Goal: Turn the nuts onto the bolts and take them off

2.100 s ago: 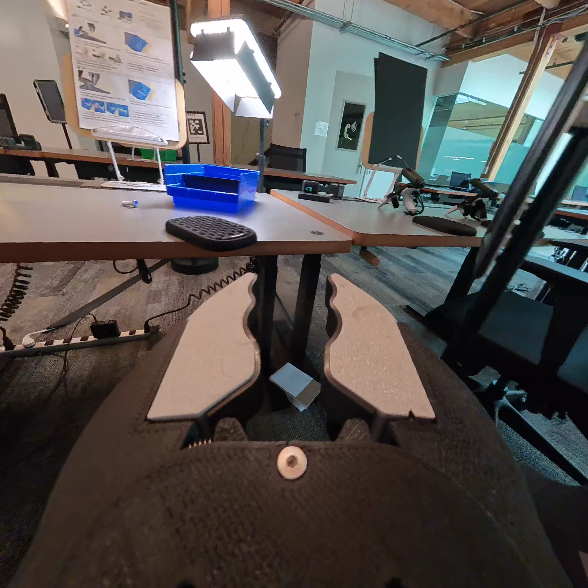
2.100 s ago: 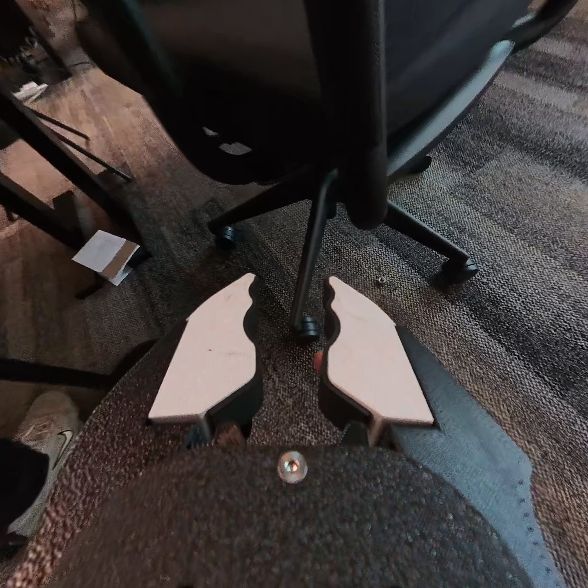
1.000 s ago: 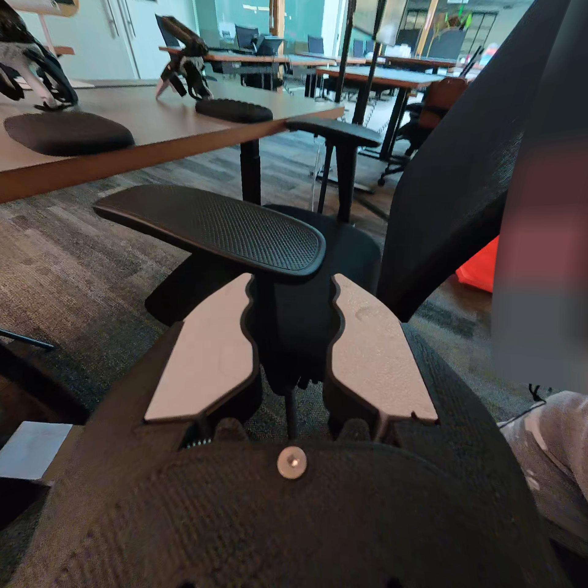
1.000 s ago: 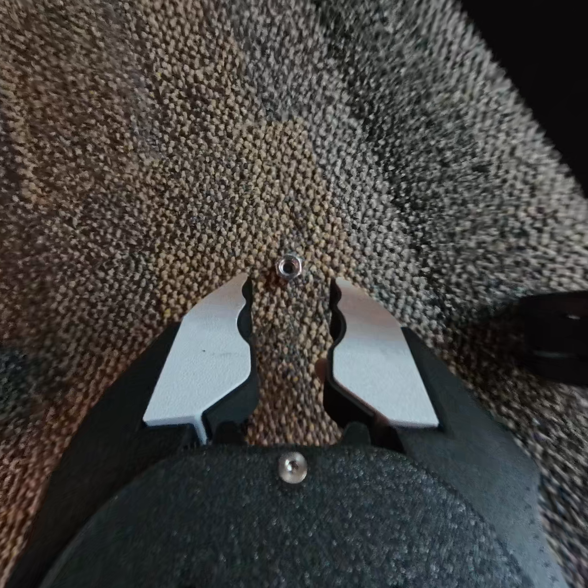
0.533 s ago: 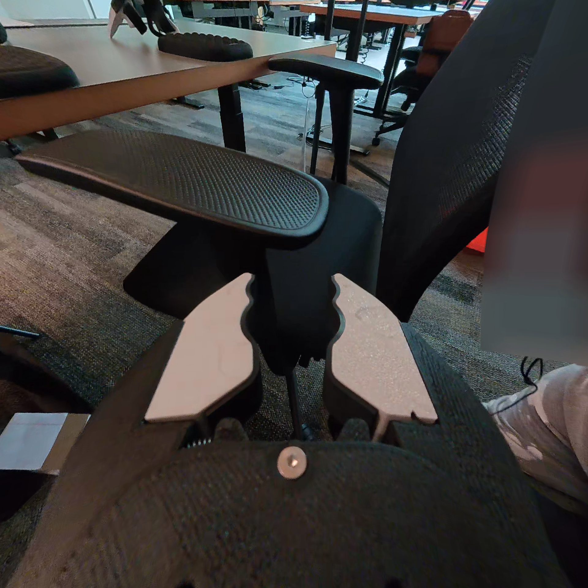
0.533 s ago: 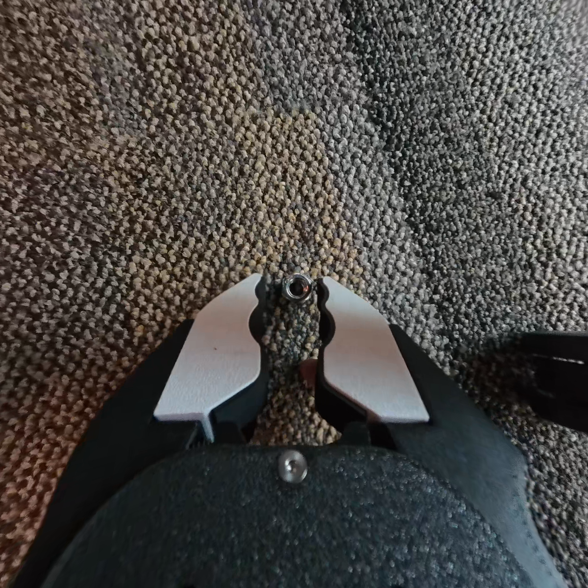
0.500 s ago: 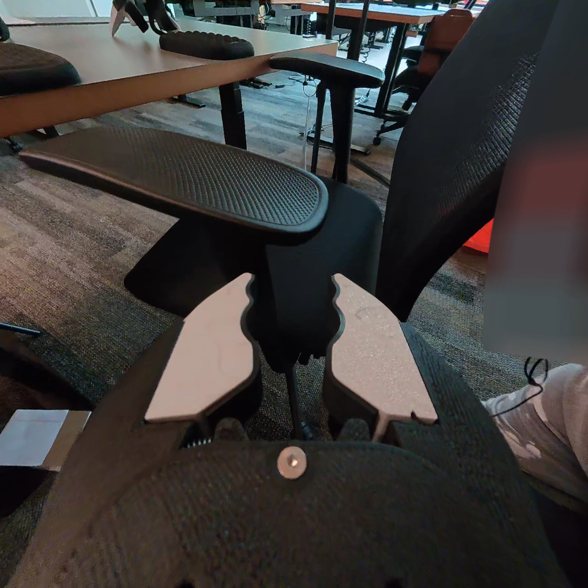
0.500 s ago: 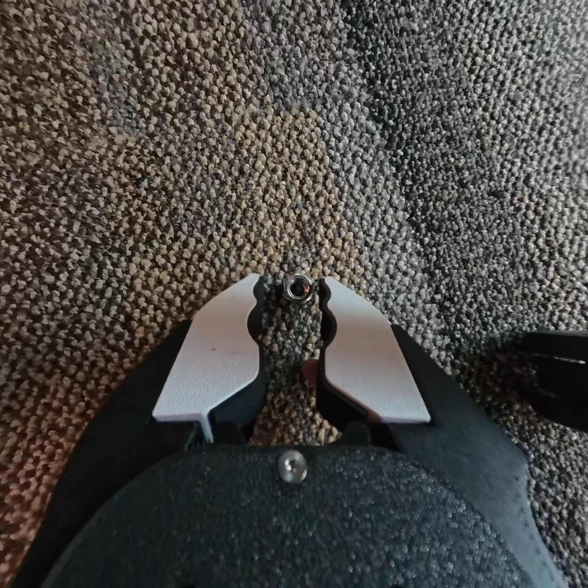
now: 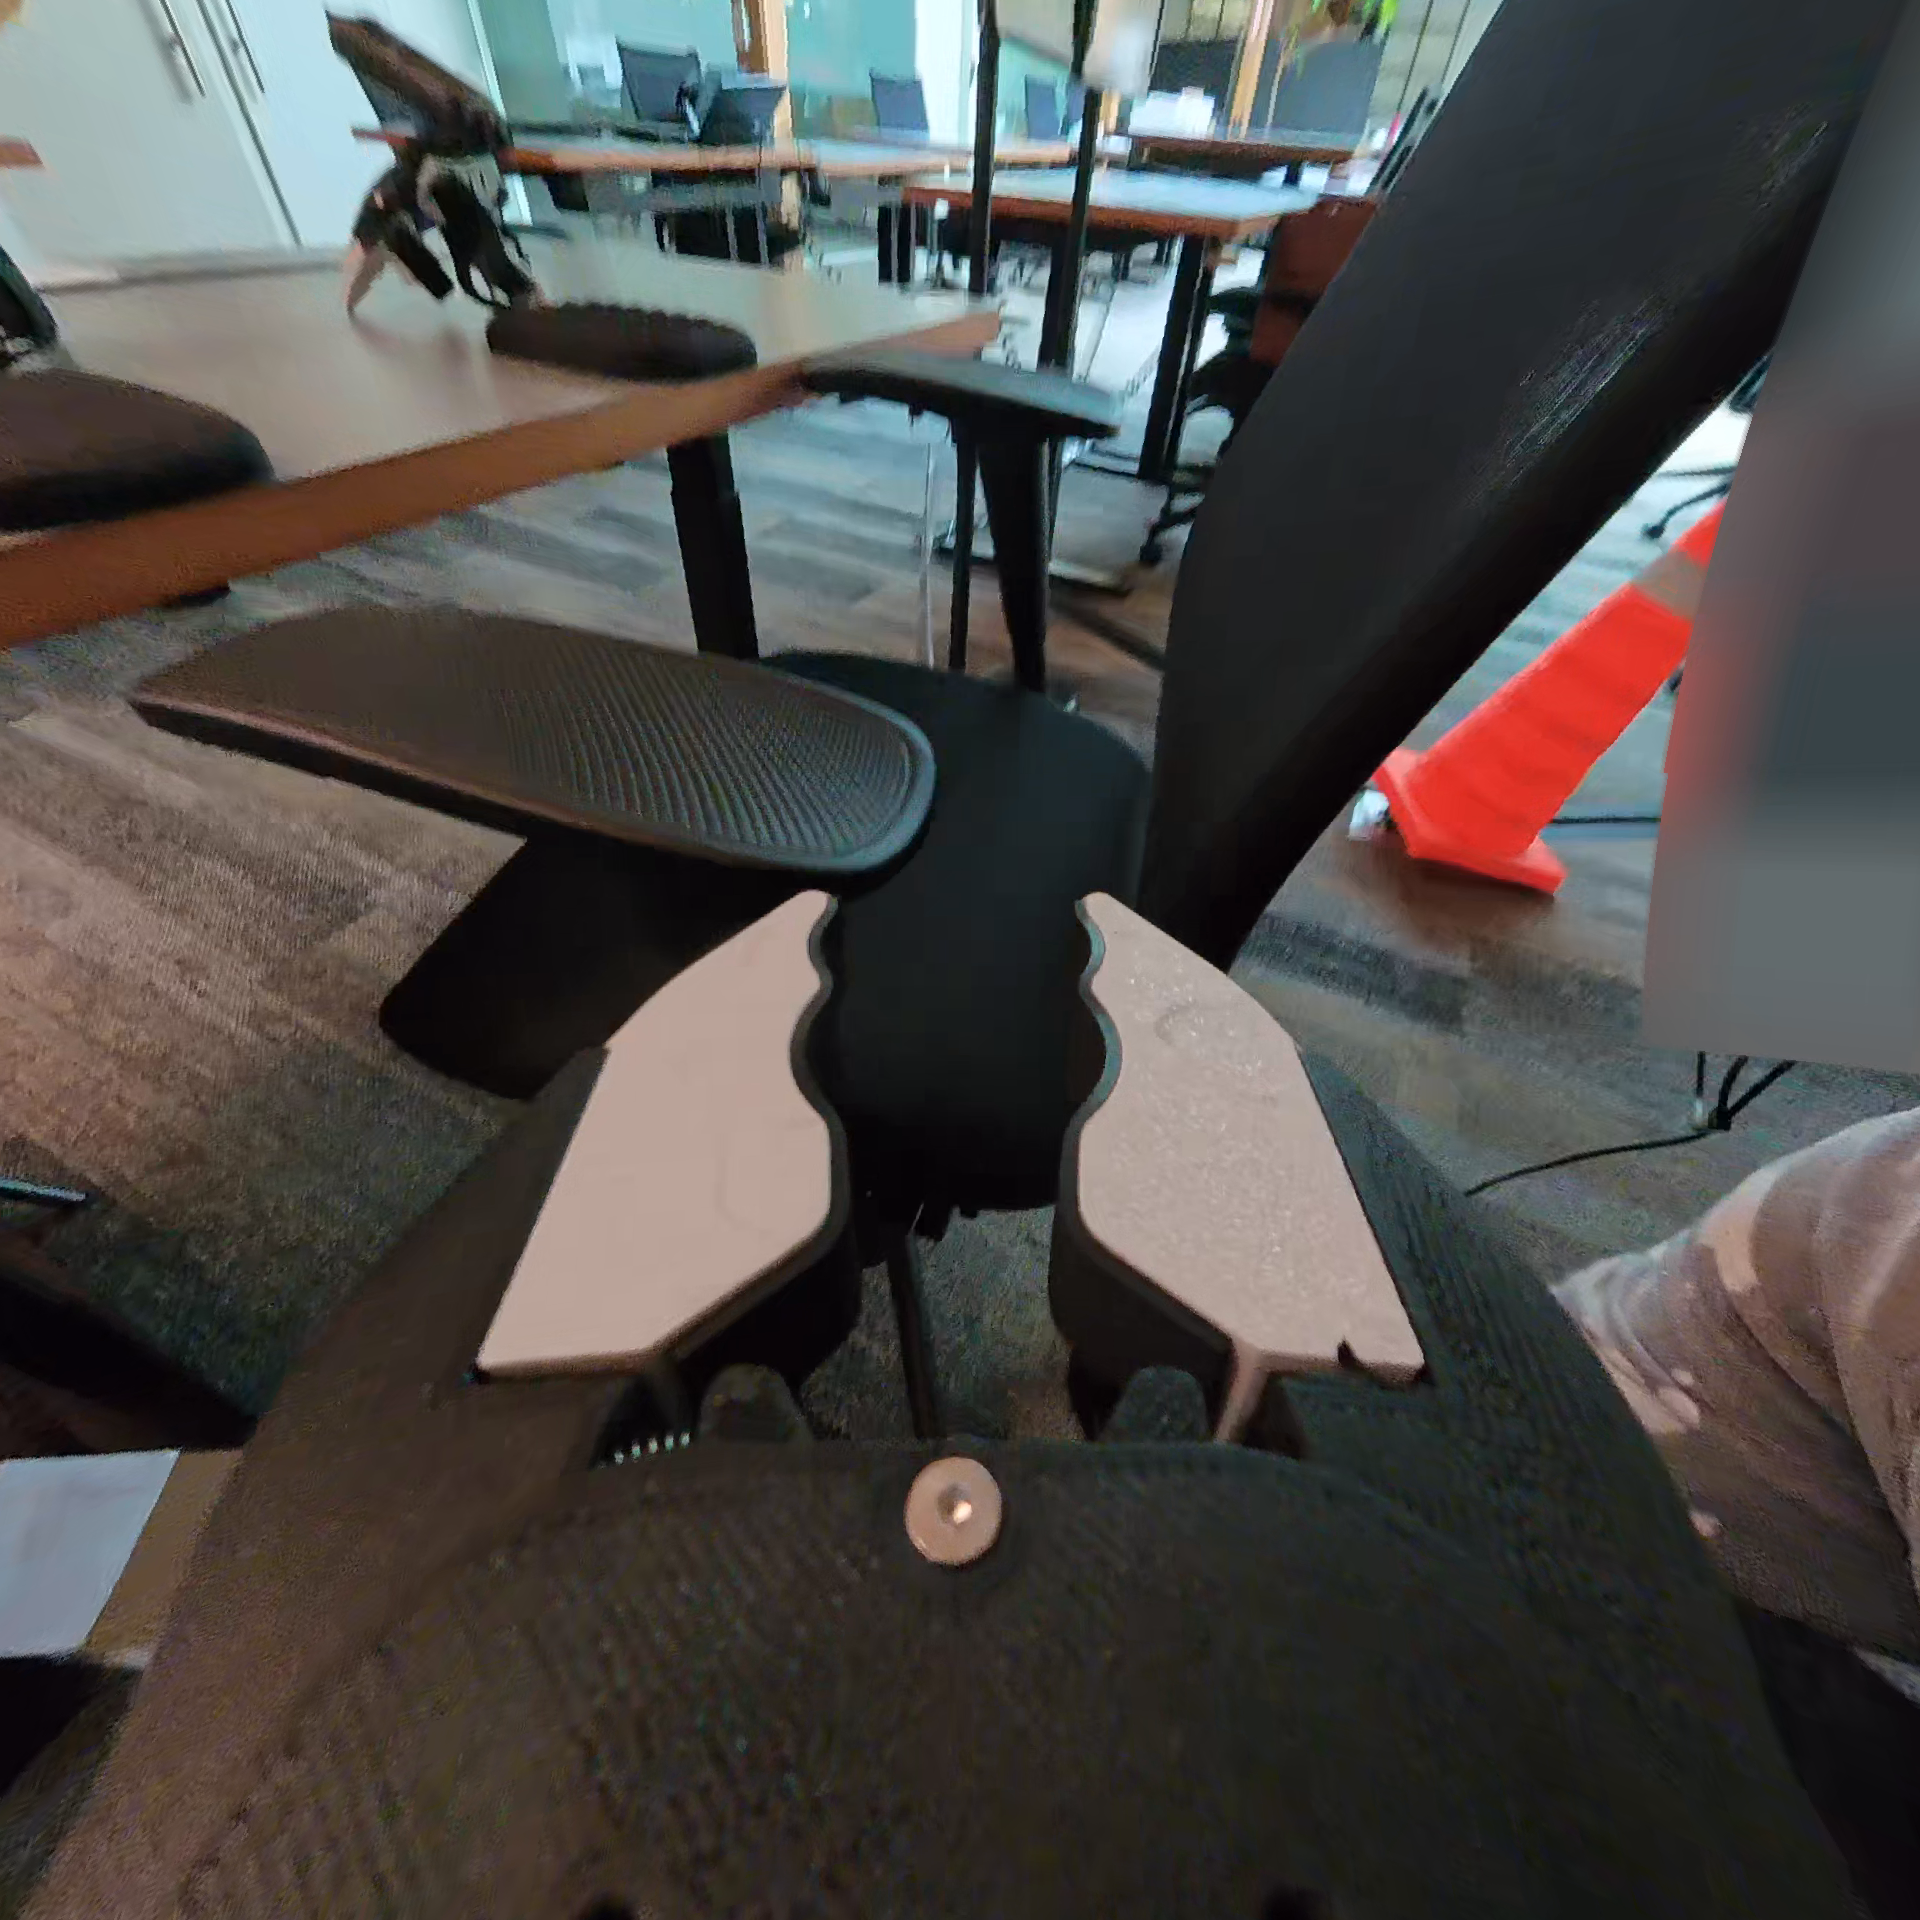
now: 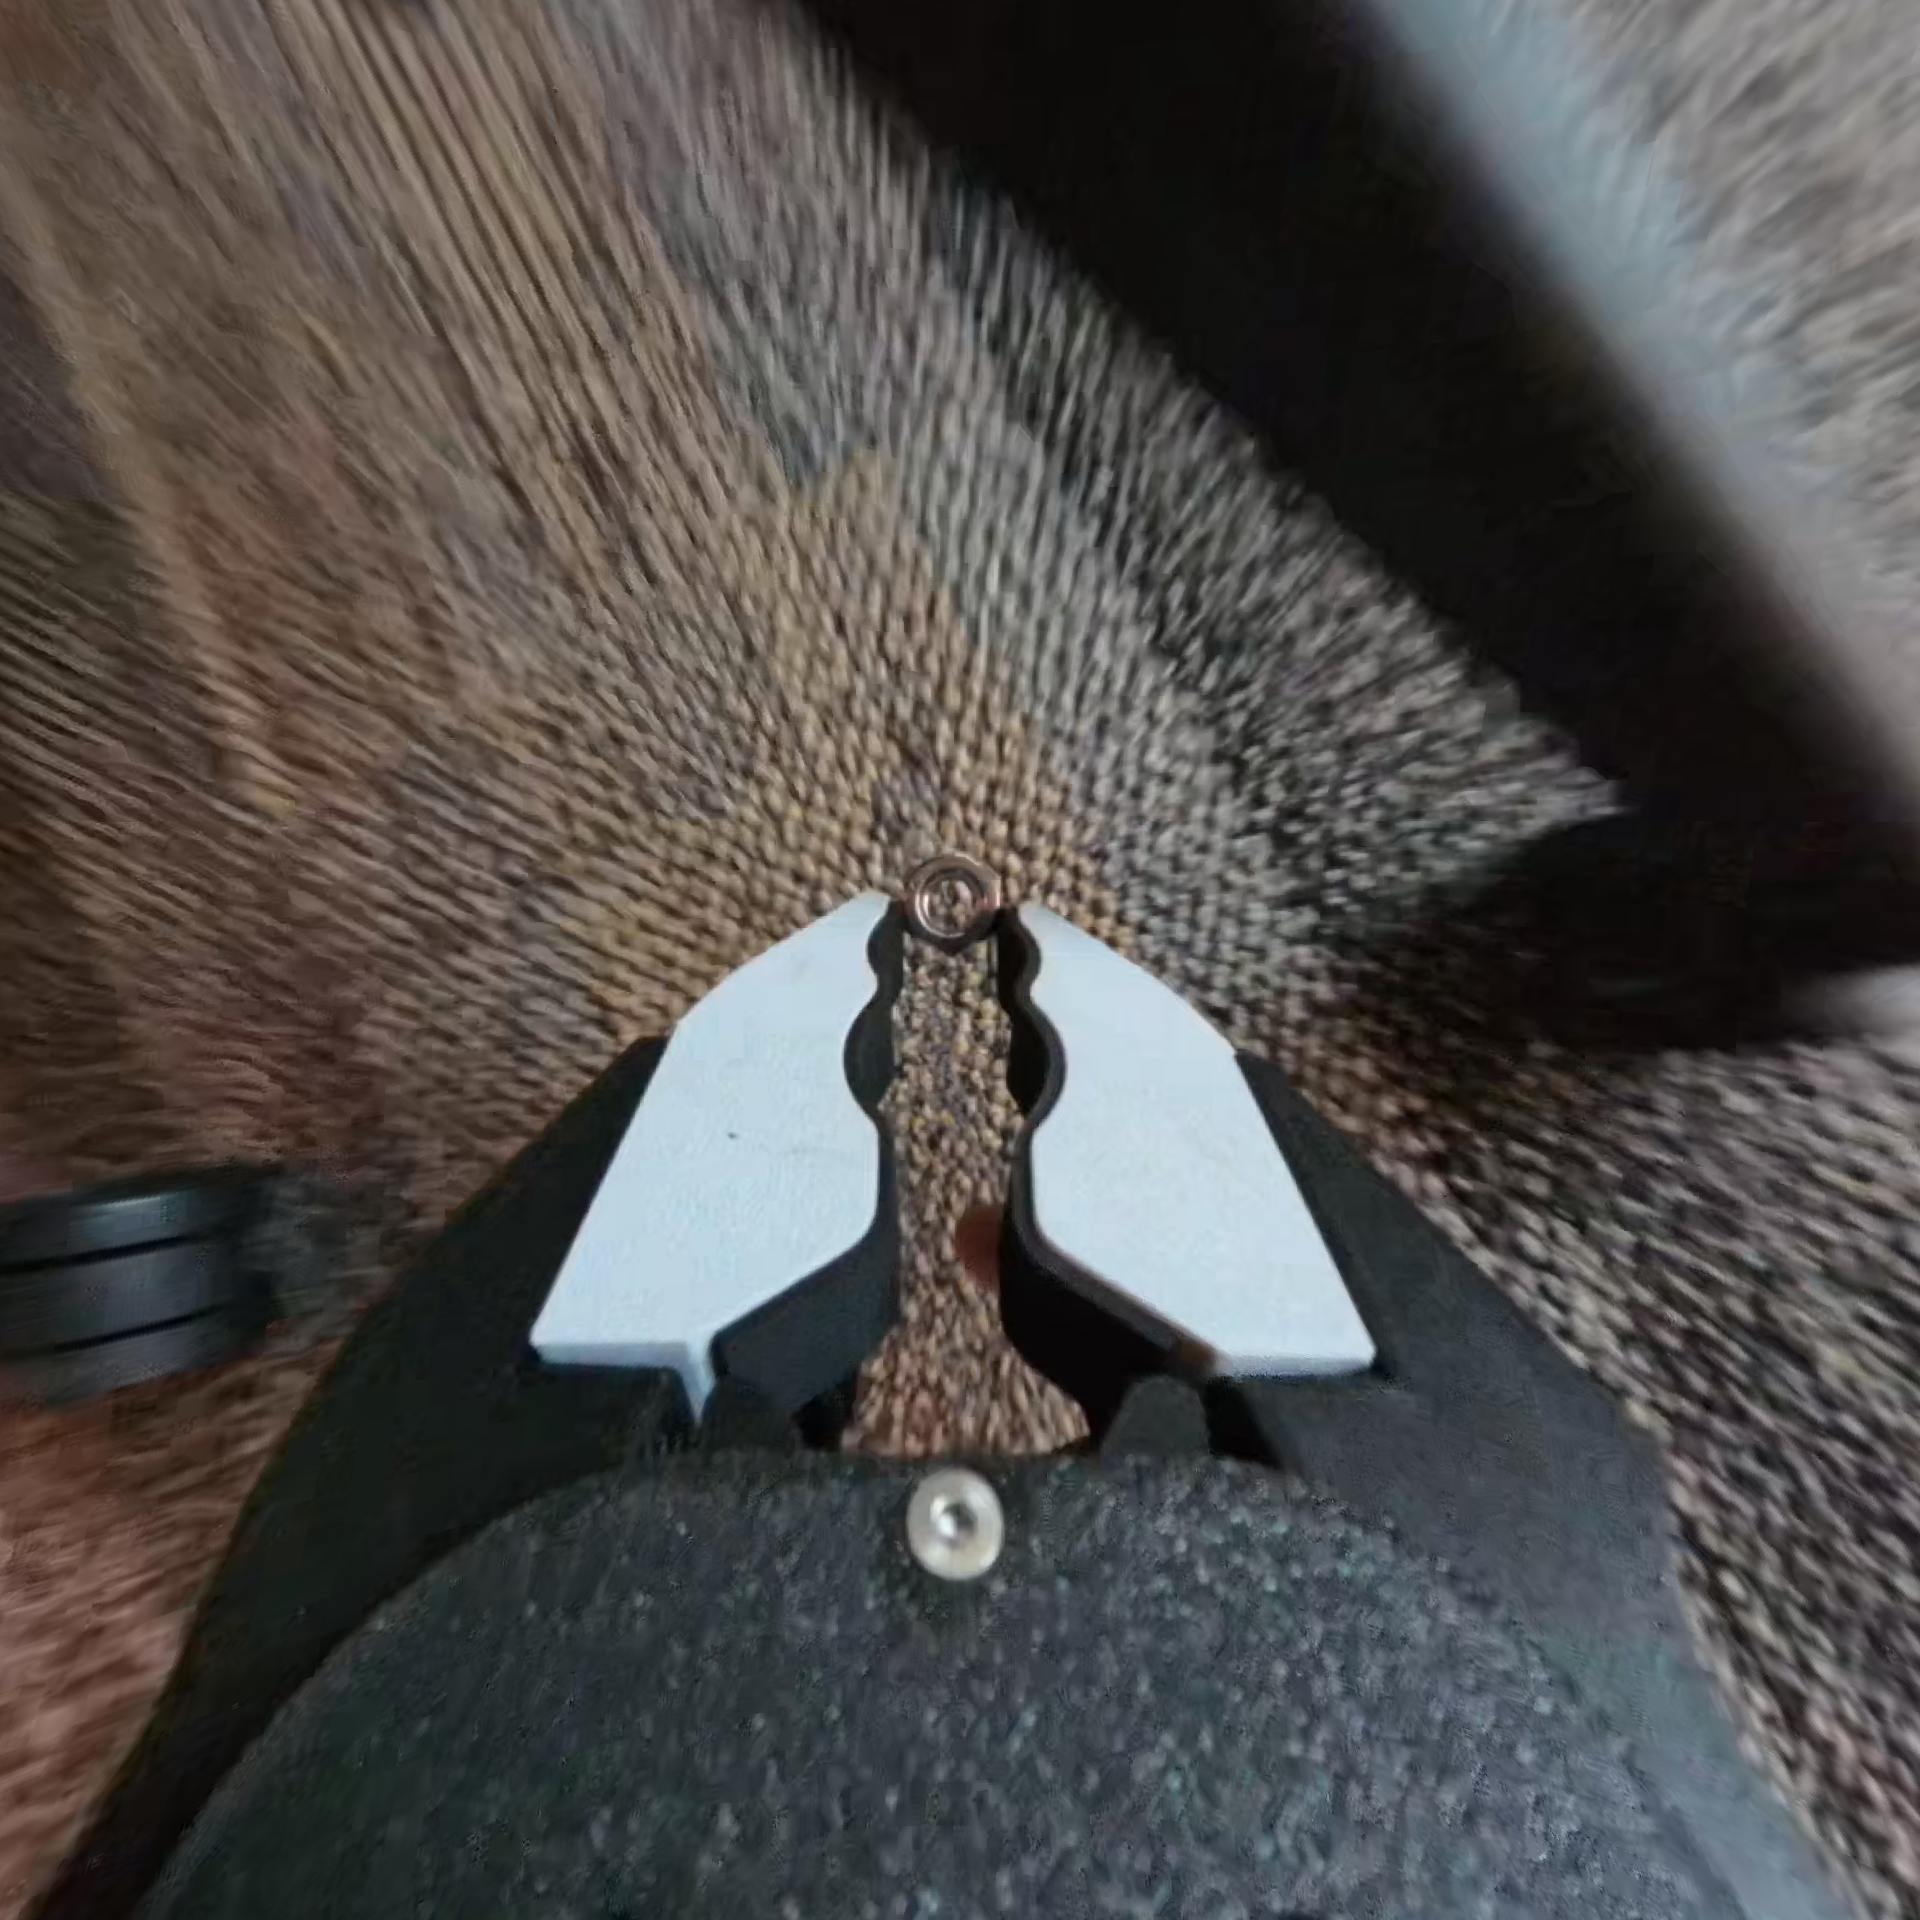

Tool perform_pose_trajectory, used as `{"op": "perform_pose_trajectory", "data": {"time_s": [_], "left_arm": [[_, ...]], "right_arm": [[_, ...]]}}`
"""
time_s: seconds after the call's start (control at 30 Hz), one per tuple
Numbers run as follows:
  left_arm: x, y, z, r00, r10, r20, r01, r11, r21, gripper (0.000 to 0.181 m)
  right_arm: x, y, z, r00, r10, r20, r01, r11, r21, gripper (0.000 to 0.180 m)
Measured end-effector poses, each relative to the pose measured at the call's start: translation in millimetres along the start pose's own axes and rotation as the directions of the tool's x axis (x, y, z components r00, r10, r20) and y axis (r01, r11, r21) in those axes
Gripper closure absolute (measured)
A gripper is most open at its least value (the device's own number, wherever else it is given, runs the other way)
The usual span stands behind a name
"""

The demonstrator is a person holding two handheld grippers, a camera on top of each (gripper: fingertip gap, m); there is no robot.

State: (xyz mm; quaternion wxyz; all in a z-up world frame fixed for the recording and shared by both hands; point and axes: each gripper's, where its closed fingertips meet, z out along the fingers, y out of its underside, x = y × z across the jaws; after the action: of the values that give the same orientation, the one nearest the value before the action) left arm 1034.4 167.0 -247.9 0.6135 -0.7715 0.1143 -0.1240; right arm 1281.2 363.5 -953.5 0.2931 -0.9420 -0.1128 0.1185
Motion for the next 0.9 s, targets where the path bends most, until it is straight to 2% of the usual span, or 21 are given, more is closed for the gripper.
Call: {"op": "perform_pose_trajectory", "data": {"time_s": [0.1,0.2,0.33,0.43,0.53,0.67,0.8,0.9], "left_arm": [[10,-28,-31,1.000,-0.018,-0.007,0.019,0.995,0.100,0.139],[17,-47,-80,0.999,-0.036,0.011,0.034,0.982,0.185,0.143],[16,-46,-161,0.995,-0.093,0.045,0.082,0.973,0.216,0.141],[0,-34,-235,0.987,-0.101,0.126,0.070,0.970,0.232,0.142],[-25,-14,-307,0.969,-0.127,0.211,0.078,0.971,0.226,0.144],[-58,0,-402,0.948,-0.119,0.296,0.059,0.977,0.204,0.141],[-99,9,-503,0.896,-0.105,0.432,0.009,0.976,0.219,0.140],[-128,28,-566,0.822,-0.111,0.559,-0.016,0.976,0.216,0.139]], "right_arm": [[2,-46,-106,0.999,-0.005,0.046,-0.004,0.977,0.213,0.162],[-8,-82,-251,0.993,-0.026,0.113,-0.019,0.926,0.376,0.162],[-53,-106,-429,0.963,-0.186,0.194,0.081,0.890,0.449,0.162],[-101,-113,-531,0.919,-0.312,0.241,0.175,0.871,0.459,0.163],[-161,-114,-611,0.851,-0.426,0.308,0.265,0.853,0.450,0.163],[-261,-107,-688,0.729,-0.574,0.373,0.383,0.793,0.474,0.161],[-372,-106,-733,0.544,-0.734,0.407,0.481,0.670,0.566,0.162],[-456,-107,-748,0.387,-0.812,0.437,0.504,0.583,0.637,0.163]]}}
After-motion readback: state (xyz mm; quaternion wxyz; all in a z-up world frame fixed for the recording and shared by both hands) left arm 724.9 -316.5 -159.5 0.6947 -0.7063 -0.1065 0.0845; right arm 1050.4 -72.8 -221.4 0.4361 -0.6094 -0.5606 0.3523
